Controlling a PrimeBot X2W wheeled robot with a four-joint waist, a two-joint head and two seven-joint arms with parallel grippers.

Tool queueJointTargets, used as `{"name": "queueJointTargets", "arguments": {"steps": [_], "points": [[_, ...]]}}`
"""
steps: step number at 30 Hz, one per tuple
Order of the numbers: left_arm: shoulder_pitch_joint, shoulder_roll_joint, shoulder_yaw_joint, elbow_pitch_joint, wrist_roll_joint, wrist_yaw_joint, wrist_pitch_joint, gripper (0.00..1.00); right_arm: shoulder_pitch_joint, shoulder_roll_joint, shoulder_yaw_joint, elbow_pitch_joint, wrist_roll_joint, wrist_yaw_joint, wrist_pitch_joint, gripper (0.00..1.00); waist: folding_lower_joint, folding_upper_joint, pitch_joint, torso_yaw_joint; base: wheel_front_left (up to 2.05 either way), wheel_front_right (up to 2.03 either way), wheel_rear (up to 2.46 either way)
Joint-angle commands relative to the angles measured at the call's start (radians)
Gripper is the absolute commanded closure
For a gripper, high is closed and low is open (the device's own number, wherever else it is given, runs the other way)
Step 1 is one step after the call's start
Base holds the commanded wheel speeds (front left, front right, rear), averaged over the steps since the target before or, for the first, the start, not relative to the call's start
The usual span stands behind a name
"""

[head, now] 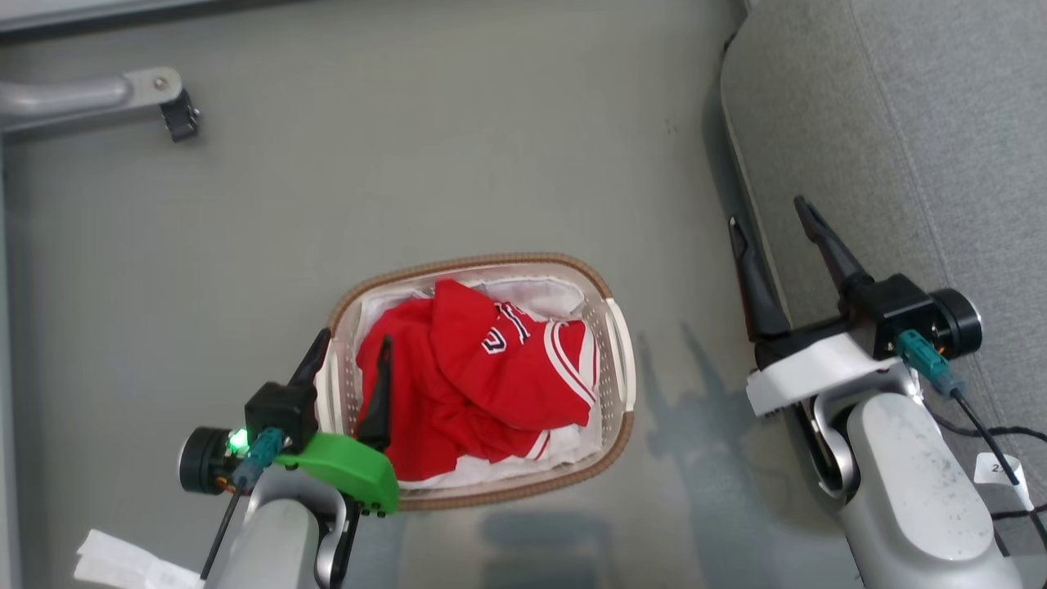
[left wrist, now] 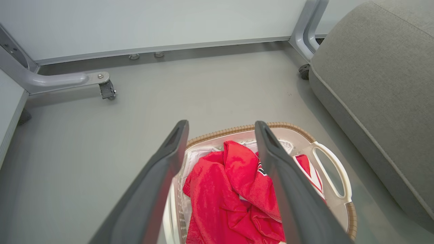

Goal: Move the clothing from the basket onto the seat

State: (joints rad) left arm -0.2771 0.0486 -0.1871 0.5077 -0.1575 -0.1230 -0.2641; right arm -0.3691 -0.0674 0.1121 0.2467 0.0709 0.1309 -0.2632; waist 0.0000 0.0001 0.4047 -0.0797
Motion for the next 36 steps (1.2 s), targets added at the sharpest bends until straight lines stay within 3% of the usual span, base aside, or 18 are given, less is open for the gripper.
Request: {"name": "queueJointTargets", "arguments": {"steps": [1,18,36], "points": [[-0.033,0.004,-0.002,0.006,0.009,-0.002,-0.001,0.0,-0.021,0.003,0.001,-0.009,0.003,0.0,-0.002,0.0,0.0,-0.0001,0.069,-0.021,0.0,0.0,0.0],[-0.197,0.005,-0.108,0.13,0.039,-0.006,-0.001,0.0,-0.11,0.013,0.019,-0.058,0.008,0.0,-0.002,0.0,0.0,-0.0001,0.234,-0.06,0.0,0.0,0.0],[-0.369,0.057,-0.116,0.442,0.166,0.11,0.0,0.0,-0.149,0.014,0.052,-0.057,0.045,0.0,-0.002,0.0,0.0,-0.0001,0.325,-0.071,0.0,0.0,0.0]]}}
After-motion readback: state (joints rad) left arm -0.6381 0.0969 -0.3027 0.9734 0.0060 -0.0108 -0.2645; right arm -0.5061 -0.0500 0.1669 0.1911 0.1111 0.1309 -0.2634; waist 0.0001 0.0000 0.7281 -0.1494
